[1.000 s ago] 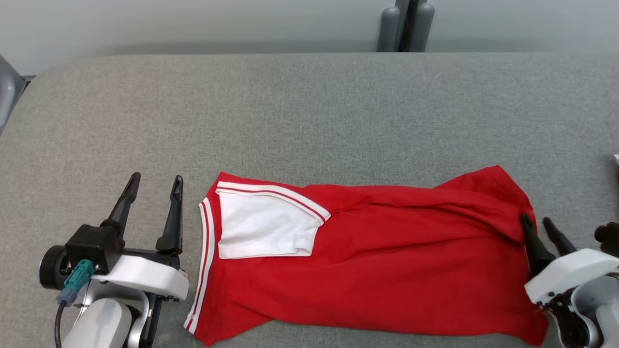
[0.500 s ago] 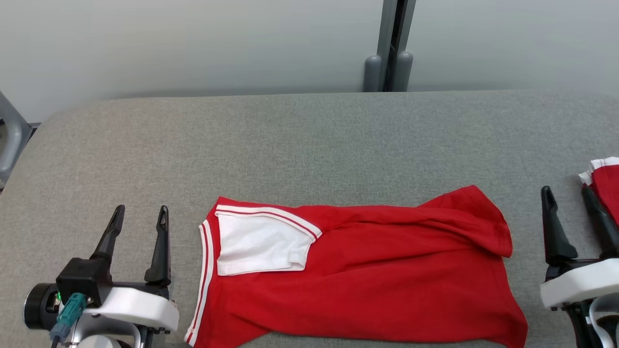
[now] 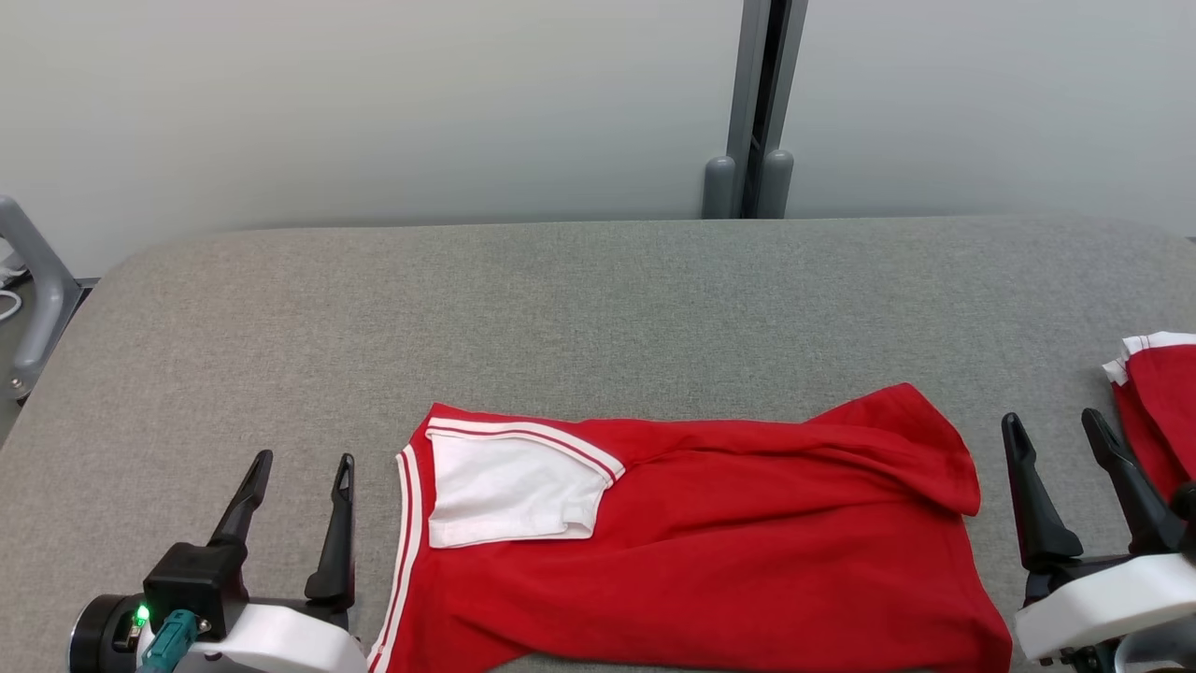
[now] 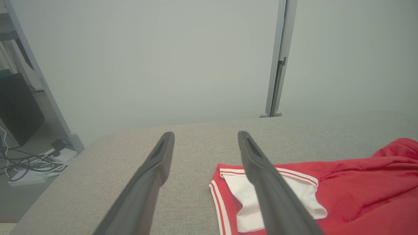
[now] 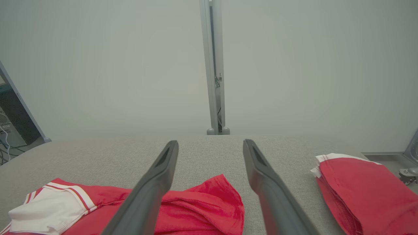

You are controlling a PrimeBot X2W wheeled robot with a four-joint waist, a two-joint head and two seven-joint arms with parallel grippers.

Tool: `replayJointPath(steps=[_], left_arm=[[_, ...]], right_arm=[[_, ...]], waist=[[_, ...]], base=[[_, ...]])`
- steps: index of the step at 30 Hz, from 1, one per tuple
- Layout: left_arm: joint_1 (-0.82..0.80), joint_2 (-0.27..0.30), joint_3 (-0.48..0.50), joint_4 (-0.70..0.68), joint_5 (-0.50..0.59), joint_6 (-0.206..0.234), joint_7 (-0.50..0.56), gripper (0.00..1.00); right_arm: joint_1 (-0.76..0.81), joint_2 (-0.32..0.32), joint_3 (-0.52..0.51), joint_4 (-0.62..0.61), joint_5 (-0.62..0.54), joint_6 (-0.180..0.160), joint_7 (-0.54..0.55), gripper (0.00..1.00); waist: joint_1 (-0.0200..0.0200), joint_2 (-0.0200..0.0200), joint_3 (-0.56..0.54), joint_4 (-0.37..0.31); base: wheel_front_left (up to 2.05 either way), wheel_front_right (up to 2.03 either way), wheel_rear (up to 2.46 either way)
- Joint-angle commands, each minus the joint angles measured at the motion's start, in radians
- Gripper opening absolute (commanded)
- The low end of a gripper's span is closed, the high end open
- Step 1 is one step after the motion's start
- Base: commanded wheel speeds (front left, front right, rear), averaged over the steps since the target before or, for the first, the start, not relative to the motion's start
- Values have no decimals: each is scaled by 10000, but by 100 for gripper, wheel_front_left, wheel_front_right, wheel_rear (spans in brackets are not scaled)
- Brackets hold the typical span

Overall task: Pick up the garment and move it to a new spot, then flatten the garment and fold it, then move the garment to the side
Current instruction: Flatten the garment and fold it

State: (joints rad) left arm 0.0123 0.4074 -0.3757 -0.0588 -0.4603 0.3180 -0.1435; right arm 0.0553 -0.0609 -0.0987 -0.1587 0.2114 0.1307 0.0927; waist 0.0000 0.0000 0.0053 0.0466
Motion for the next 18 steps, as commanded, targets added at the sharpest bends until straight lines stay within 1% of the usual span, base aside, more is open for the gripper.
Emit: replayJointPath(steps=[1,12,15,18], left_arm=[[37,73,7,-32,46,40,17,100],[-141,48,-97,-6,-40,-17,60,100],[-309,20,-205,52,-63,-177,97,100],[-587,-33,-441,250,-205,-543,280,100]], right_arm=[[103,-19,-47,-67,-45,-1,27,100],[-8,58,-23,-248,-157,-1,16,100],[-82,62,-6,-265,-164,-1,18,100],[-202,72,37,-294,-157,-1,20,100]], waist=[[0,0,7,9],[0,0,57,78],[0,0,165,47],[0,0,397,-13]], base=[[0,0,0],[0,0,0],[0,0,0],[0,0,0]])
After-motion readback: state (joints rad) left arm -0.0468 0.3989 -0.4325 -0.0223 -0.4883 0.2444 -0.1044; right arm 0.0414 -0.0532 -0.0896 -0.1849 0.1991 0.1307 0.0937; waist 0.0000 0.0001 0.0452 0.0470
